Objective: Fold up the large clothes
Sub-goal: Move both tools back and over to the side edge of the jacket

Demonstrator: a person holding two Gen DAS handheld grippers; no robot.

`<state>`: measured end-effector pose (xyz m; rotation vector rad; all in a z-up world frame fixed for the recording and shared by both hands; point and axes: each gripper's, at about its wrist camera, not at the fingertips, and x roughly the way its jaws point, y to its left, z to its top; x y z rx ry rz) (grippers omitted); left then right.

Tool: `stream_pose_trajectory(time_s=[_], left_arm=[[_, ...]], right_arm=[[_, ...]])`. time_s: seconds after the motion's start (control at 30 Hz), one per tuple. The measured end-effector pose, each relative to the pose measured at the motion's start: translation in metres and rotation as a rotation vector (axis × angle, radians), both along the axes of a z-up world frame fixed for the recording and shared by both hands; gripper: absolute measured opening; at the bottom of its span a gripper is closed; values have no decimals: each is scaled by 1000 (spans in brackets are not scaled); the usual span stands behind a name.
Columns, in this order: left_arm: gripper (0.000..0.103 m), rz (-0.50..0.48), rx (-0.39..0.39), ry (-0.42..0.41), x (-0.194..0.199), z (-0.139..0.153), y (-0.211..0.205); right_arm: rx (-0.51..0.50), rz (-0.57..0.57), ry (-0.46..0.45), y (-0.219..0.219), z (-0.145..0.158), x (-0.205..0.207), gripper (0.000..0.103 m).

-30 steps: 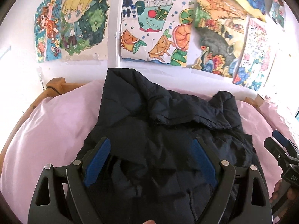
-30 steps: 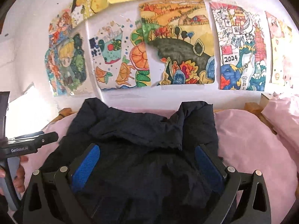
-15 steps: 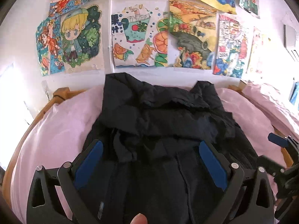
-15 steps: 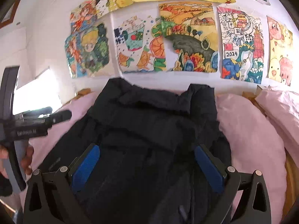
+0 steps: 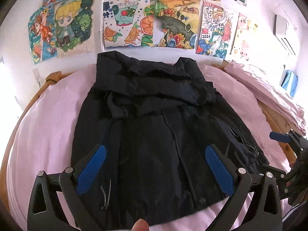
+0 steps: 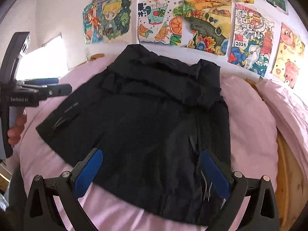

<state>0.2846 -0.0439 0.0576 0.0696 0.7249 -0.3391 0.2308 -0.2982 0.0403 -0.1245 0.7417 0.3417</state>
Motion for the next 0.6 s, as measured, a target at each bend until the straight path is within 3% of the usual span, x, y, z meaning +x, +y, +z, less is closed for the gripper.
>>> stream_pose_trajectory(time_s=[0.13,0.27,0.47,0.6], left_arm=[[101,-8,13,-3,-20,-1,7],[101,-63,1,64,-38,-14,16],[101,-86,95,82,-64,-49,29],[101,-104,96,142,-67,-75,41]], right_arm=[[-25,14,-16,0,-3,-17,103],[-88,73,7,3,-19,-23,103],[-281,173,62,17,-56,-27,103],[-376,203,50,27,-71,-30,103]])
